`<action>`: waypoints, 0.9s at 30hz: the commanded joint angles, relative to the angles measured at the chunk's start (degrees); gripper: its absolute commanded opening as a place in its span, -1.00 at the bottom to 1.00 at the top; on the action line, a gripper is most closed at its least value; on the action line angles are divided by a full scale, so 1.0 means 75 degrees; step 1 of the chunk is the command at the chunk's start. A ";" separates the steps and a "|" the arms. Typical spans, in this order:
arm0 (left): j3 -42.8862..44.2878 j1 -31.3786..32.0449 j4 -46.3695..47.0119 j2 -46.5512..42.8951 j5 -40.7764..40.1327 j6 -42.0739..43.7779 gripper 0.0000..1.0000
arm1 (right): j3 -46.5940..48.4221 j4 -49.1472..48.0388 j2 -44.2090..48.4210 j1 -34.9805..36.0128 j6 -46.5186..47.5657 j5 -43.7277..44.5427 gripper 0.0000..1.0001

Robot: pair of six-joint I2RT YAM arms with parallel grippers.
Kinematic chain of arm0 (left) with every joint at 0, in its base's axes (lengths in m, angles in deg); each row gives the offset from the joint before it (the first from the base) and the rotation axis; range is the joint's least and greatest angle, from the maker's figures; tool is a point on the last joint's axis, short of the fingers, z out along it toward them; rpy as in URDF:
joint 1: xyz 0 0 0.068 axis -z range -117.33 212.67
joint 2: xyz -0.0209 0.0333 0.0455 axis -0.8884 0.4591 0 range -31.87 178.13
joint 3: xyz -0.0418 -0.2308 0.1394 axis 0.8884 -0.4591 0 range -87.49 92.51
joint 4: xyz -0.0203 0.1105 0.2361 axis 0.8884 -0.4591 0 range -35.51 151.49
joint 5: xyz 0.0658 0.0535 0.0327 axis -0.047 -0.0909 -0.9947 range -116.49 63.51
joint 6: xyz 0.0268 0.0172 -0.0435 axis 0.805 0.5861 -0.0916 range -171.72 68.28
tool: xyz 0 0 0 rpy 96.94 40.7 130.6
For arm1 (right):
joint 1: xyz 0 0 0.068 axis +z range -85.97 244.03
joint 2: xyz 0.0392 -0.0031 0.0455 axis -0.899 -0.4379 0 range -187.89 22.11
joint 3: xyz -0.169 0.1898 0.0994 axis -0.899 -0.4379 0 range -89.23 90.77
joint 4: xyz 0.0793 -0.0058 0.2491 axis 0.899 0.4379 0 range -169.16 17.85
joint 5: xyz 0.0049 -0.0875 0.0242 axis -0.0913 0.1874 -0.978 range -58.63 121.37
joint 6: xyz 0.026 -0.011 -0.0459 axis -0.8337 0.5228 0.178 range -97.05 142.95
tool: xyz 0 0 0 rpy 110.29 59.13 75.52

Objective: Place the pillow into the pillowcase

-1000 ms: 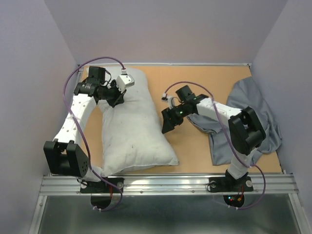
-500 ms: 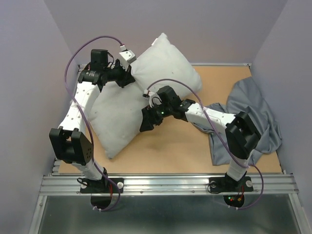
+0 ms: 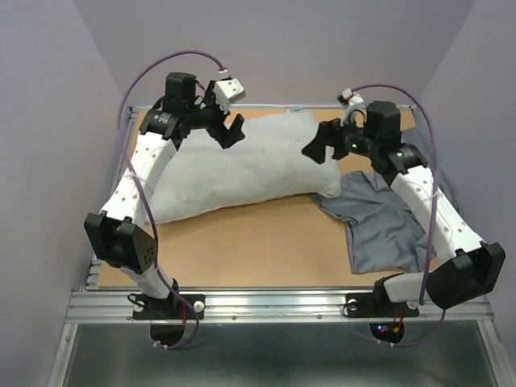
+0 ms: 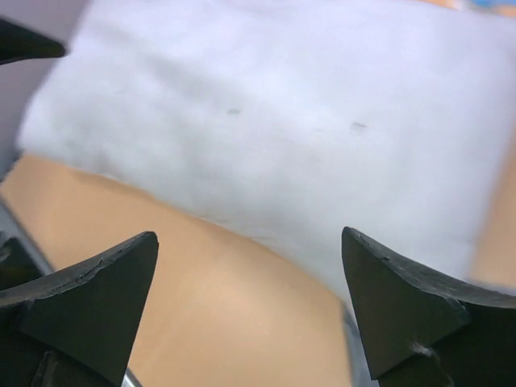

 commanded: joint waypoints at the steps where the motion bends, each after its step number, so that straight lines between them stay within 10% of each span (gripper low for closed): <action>1: 0.0873 0.0860 0.0109 0.1011 -0.0128 0.0662 0.97 | -0.0139 0.1988 0.0238 -0.1136 0.1059 0.0778 1.00; 9: 0.4016 0.2056 -0.1004 0.4012 -0.0758 0.1964 0.97 | -0.0527 0.3104 0.0439 -0.2651 0.1481 0.0921 1.00; 15: 0.3586 0.2139 -0.1761 0.5350 -0.2201 0.2982 0.96 | -0.0387 0.3841 -0.0005 -0.2827 0.2181 0.1330 1.00; 22: 0.0079 0.0863 -0.2519 0.3273 -0.1628 0.3850 -0.98 | -0.0573 0.4487 -0.0556 -0.2828 0.3378 0.1308 0.98; 27: -0.2097 0.0148 -0.2271 0.1451 -0.1698 0.4811 -1.00 | -0.1147 0.3847 -0.1117 -0.2653 0.3614 0.1739 0.77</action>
